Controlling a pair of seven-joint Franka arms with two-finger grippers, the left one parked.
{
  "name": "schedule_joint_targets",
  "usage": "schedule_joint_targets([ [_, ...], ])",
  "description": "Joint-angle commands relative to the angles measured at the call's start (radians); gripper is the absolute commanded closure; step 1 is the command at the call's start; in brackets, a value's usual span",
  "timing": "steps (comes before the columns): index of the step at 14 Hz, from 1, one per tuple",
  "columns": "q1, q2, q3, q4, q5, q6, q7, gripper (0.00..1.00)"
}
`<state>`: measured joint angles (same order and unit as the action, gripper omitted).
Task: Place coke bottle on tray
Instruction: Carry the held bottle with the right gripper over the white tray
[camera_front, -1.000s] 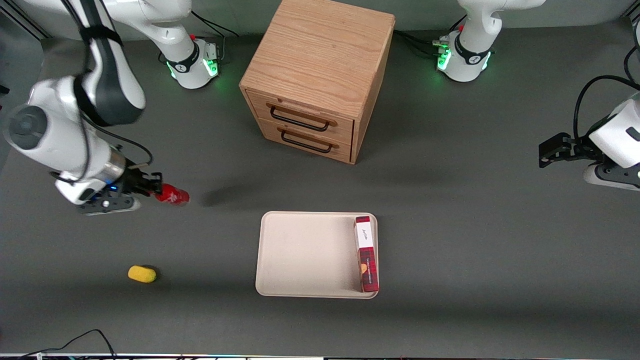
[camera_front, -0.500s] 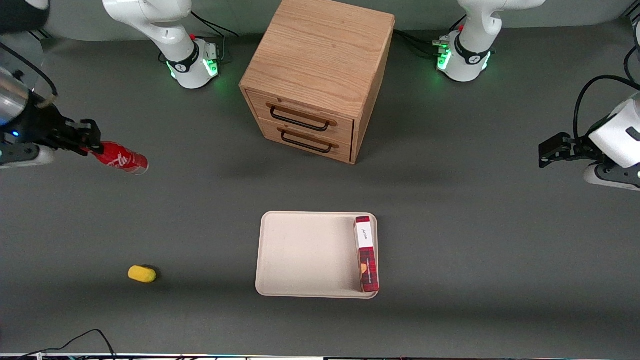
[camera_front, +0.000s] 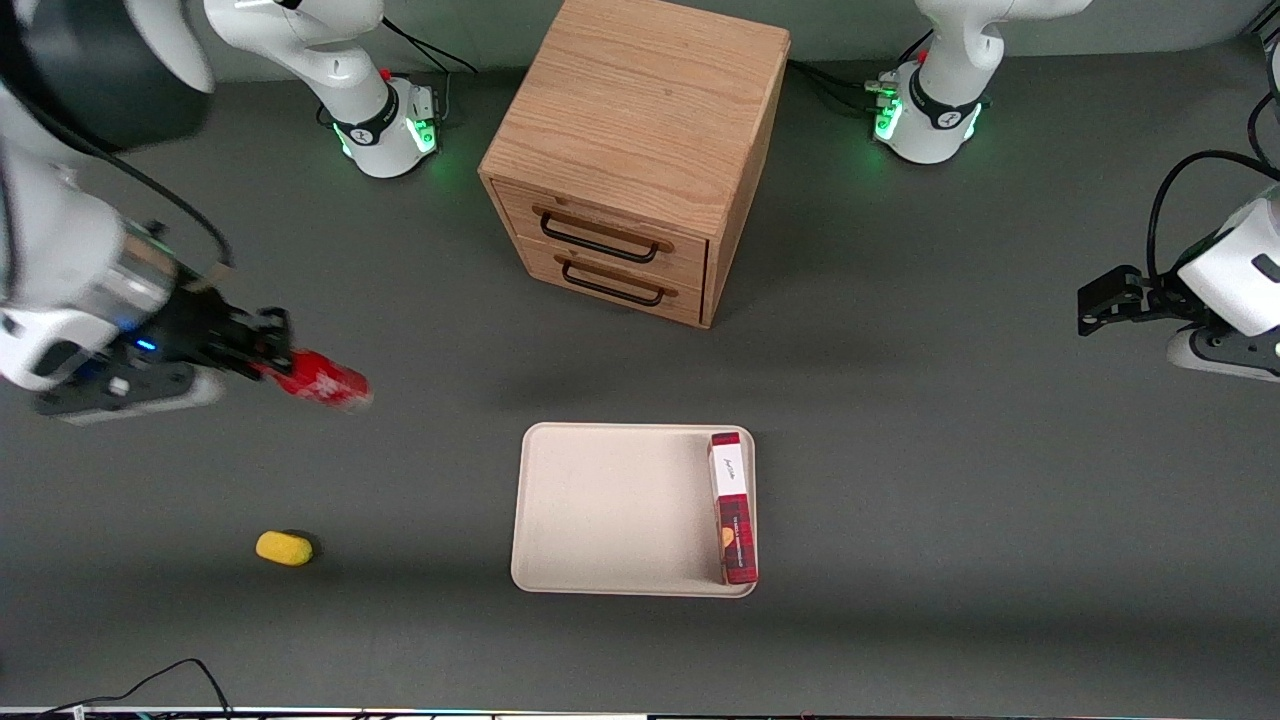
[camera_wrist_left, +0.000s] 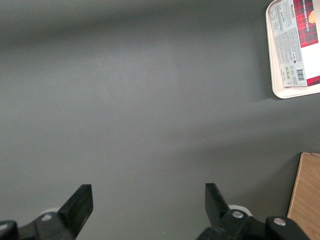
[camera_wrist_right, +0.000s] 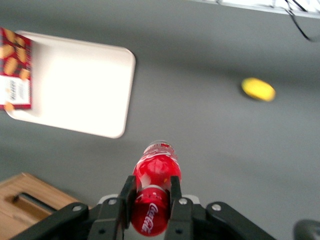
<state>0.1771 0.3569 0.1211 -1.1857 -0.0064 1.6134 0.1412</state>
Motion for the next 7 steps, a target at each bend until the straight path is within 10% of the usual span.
schedule_joint_targets([
  [1,0.076,0.12,-0.011,0.09,-0.014,0.116,0.018,1.0],
  [7,0.127,0.312,-0.003,0.086,-0.014,0.382,0.005,1.0],
])
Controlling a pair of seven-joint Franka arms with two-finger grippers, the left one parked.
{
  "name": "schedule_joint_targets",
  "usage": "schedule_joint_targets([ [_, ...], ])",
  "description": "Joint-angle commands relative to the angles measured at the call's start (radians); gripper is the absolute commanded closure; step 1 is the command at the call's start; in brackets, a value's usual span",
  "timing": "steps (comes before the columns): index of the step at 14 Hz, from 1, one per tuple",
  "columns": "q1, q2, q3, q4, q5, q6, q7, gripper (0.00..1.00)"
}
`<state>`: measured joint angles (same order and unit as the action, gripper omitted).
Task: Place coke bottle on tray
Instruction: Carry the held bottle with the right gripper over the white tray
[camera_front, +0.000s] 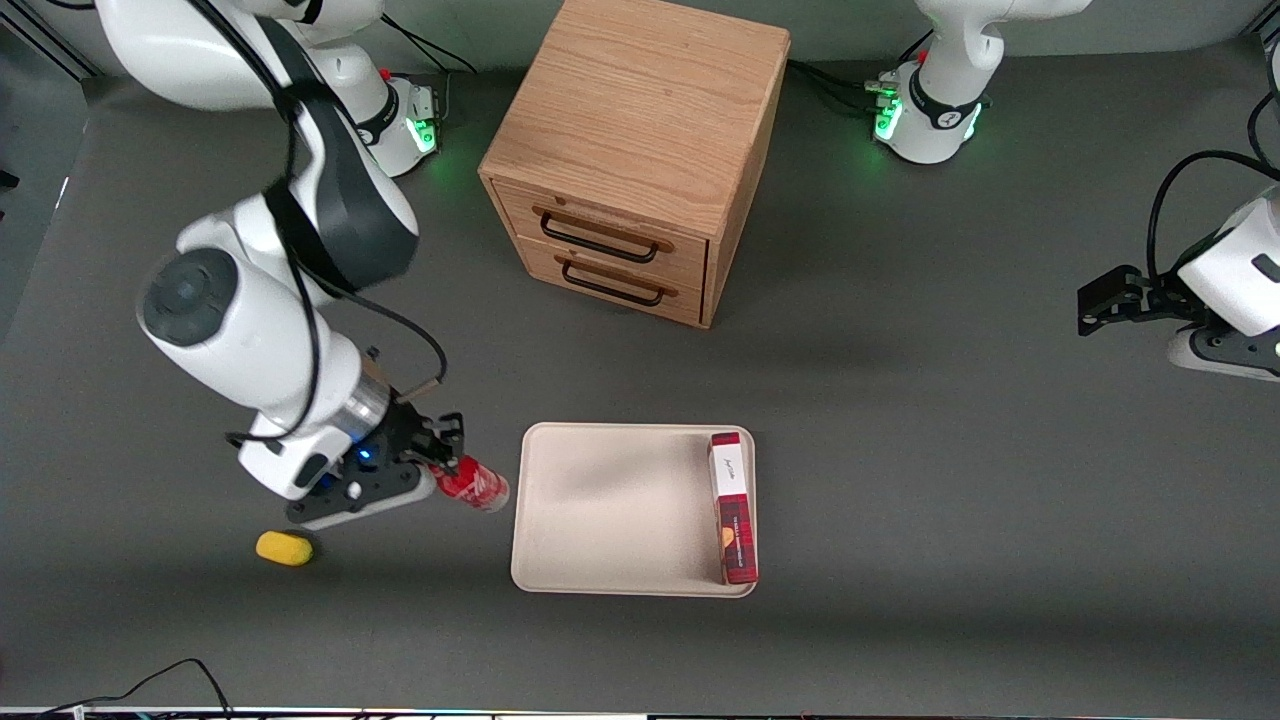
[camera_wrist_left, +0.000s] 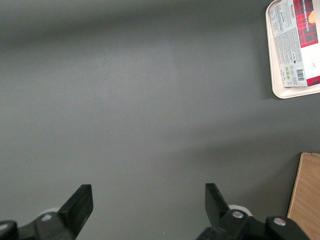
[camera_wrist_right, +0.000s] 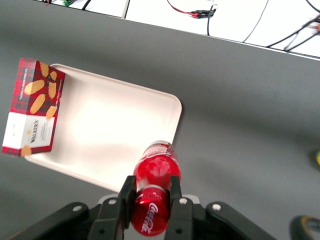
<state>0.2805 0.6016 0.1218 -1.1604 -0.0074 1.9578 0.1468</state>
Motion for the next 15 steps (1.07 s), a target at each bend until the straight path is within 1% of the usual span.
schedule_joint_targets([
  [1,0.025,0.098,-0.005,0.061,-0.014,0.073,0.0,1.0],
  [6,0.036,0.207,-0.008,0.059,-0.016,0.222,-0.003,1.0],
  [8,0.036,0.227,-0.007,0.059,-0.048,0.236,-0.003,1.0],
  [12,0.037,0.26,-0.007,0.056,-0.049,0.282,-0.003,1.0],
  [13,0.039,0.267,-0.007,0.056,-0.051,0.283,-0.004,0.98],
  [14,0.042,0.267,-0.007,0.056,-0.051,0.283,-0.004,0.64],
  [15,0.042,0.268,-0.007,0.056,-0.051,0.283,-0.009,0.34],
])
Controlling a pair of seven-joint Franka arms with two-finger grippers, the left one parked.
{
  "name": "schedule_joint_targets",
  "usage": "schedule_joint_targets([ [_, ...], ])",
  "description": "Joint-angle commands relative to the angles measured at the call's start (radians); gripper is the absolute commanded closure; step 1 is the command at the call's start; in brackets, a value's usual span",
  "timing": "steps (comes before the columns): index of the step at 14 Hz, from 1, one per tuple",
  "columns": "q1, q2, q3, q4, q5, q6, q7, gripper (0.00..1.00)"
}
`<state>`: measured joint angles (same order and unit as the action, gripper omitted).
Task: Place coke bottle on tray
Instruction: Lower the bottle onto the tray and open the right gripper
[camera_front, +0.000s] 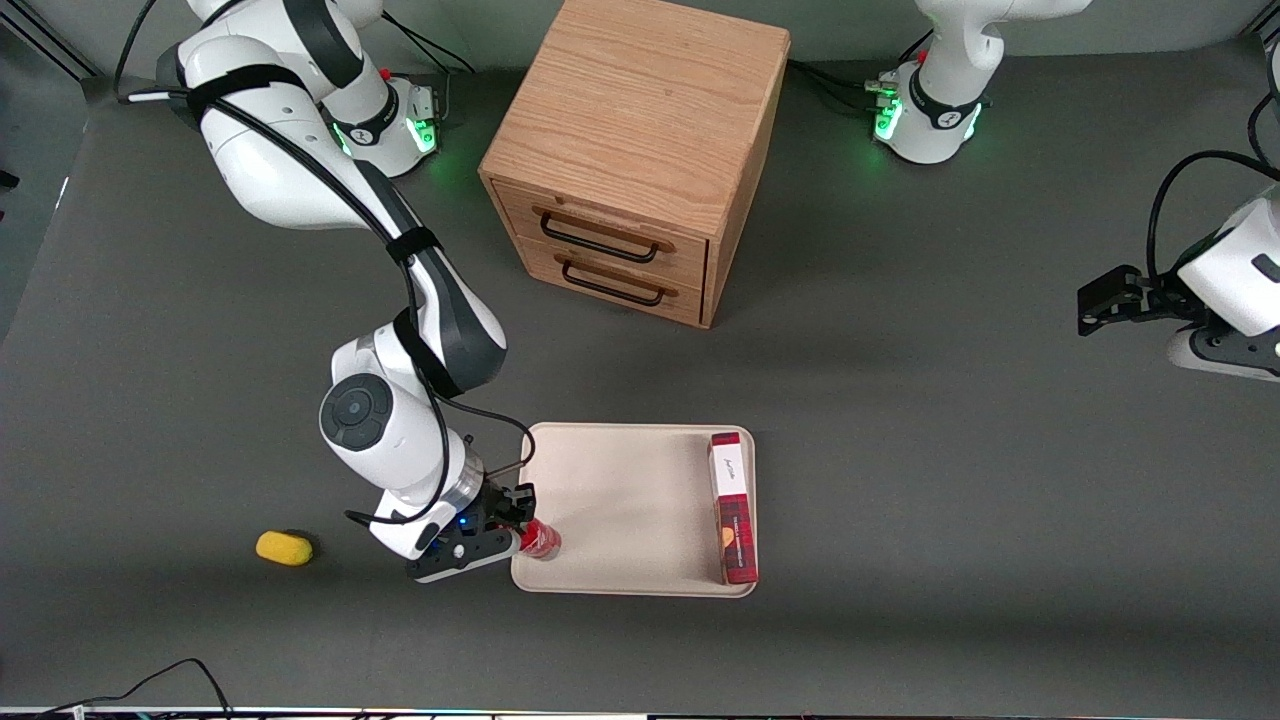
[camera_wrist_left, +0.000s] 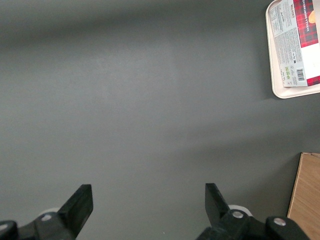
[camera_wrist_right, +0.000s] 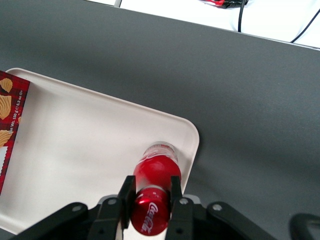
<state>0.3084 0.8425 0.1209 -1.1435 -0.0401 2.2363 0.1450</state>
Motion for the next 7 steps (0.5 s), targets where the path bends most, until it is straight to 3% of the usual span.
schedule_joint_targets([
  [1,0.014,0.026,-0.006,0.039,-0.018,0.005,-0.01,0.08],
  [2,0.014,0.026,-0.004,0.041,-0.017,0.005,-0.007,0.0],
  [7,0.005,-0.032,0.0,0.039,-0.003,-0.029,0.01,0.0],
])
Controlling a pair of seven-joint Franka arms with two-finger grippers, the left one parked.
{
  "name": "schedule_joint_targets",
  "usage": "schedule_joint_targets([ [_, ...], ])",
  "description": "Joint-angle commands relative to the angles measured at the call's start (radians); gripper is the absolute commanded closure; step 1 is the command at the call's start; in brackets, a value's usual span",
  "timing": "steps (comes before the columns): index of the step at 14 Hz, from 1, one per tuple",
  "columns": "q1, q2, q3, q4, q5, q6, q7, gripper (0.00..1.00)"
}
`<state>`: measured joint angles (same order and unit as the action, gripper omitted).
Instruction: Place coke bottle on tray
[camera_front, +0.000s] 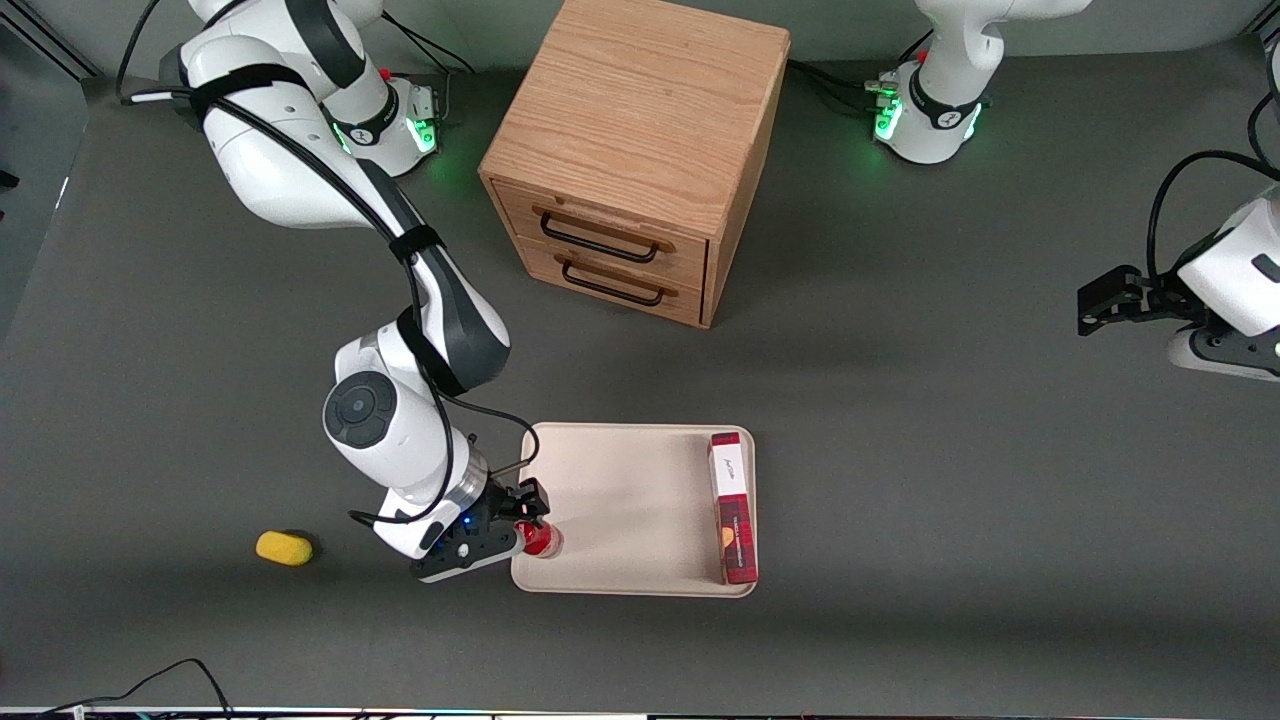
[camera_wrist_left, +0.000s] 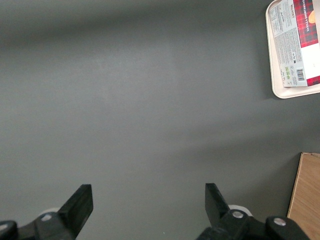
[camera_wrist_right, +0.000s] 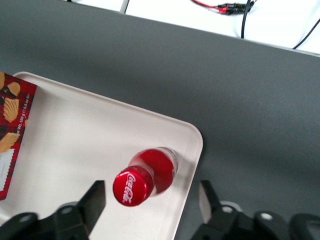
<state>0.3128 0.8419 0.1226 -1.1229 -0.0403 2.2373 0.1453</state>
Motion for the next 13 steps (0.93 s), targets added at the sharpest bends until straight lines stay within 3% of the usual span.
schedule_joint_targets([
  [1,-0.004,-0.059,-0.001,0.012,-0.001,-0.085,0.01,0.0],
  [3,-0.027,-0.15,-0.001,-0.052,0.002,-0.212,0.016,0.0],
  [8,-0.124,-0.576,-0.001,-0.478,0.002,-0.296,0.083,0.0],
  [13,-0.256,-0.826,0.002,-0.523,0.031,-0.579,0.063,0.0],
])
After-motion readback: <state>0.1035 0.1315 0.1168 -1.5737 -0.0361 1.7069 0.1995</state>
